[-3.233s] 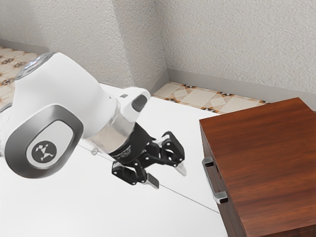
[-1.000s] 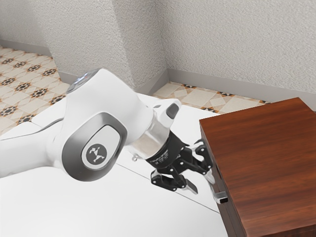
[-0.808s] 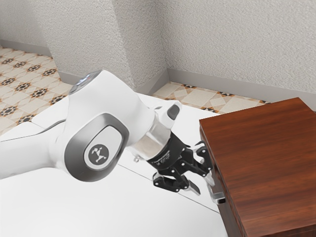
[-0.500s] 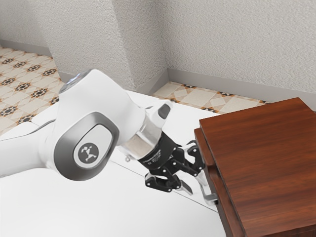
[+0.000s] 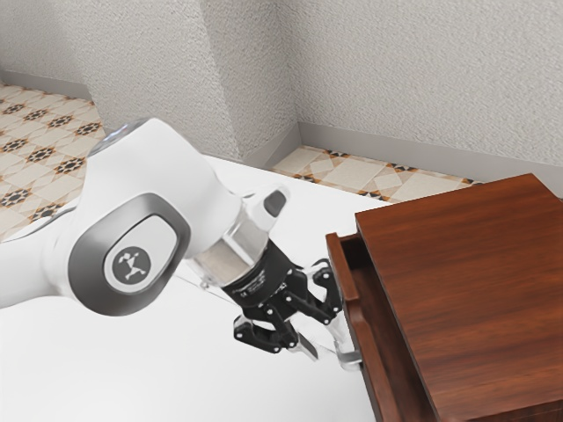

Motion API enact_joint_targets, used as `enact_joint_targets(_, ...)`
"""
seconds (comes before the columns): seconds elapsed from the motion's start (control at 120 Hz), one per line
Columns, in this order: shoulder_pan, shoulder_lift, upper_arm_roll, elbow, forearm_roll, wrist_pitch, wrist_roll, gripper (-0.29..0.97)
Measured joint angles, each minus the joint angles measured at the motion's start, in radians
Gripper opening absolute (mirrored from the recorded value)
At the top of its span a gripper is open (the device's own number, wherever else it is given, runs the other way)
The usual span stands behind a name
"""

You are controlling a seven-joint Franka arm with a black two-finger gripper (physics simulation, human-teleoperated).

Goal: Pull the drawer handle with one arm to open the drawer

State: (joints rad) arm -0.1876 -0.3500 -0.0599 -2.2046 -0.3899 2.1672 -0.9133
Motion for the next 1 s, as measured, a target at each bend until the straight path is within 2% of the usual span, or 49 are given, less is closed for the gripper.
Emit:
enact_joint_targets(0.425,0.038,-0.053,0.005,-0.018,0.010,-0.114,-0.024,0.18)
enact_joint_targets(1.0,0.052,-0.121,0.035,-0.025,0.133,-0.241,-0.083,0.18)
